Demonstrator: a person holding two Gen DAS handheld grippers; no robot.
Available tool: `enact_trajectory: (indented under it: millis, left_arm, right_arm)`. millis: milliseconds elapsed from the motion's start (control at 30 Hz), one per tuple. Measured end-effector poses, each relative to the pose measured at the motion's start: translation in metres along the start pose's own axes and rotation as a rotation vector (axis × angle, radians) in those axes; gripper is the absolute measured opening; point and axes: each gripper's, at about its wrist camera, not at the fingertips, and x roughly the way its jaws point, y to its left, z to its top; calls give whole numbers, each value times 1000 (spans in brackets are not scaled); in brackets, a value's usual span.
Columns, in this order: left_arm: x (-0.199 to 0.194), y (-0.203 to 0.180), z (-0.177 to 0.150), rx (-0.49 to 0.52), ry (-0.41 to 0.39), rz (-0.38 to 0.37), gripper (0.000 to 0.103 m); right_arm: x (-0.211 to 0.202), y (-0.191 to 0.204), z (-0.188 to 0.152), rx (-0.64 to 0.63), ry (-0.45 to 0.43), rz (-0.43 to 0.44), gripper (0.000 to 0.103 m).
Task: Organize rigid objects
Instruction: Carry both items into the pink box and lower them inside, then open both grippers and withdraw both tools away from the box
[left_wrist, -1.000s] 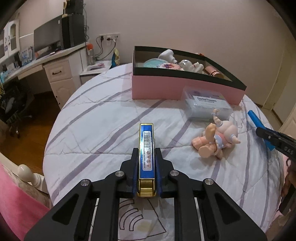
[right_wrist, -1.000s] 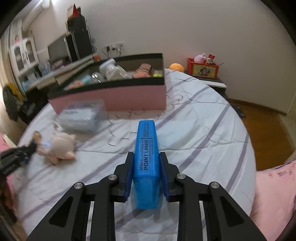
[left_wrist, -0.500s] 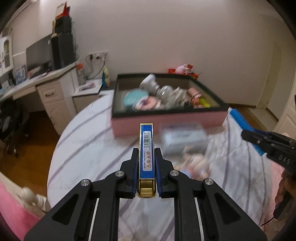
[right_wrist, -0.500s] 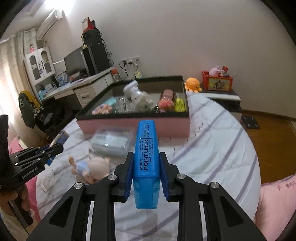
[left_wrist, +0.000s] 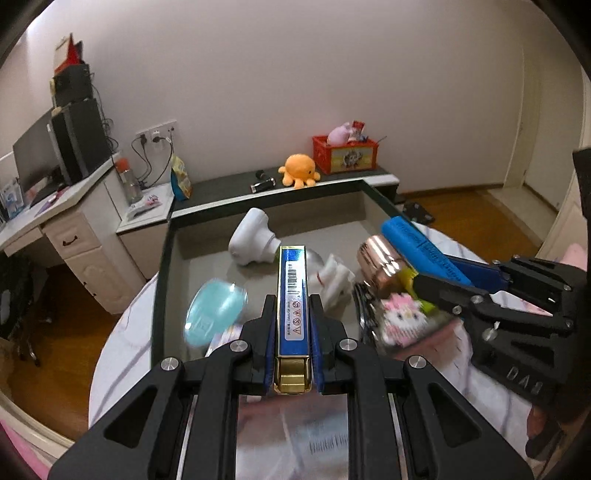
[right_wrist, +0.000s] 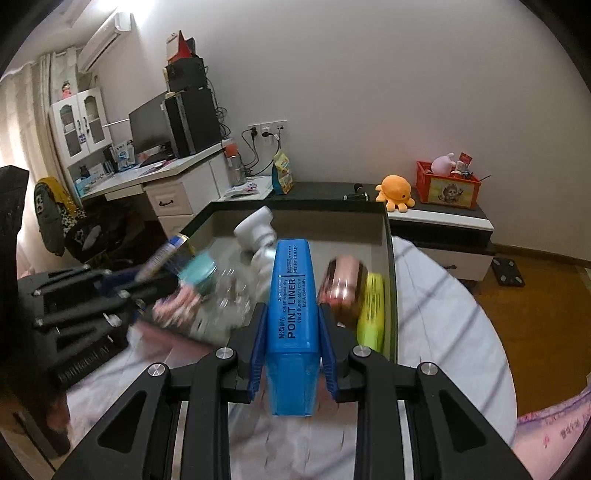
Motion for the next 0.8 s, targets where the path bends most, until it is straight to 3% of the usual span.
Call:
enact_trajectory:
  millis: [267, 800]
  left_arm:
    - [49, -7, 10, 20, 84, -10, 16]
    - [35, -7, 14, 29, 31, 17, 16]
  right_arm:
    - [50, -9, 5, 1, 72, -18, 27]
    - [44, 1, 7, -21, 48, -14, 28]
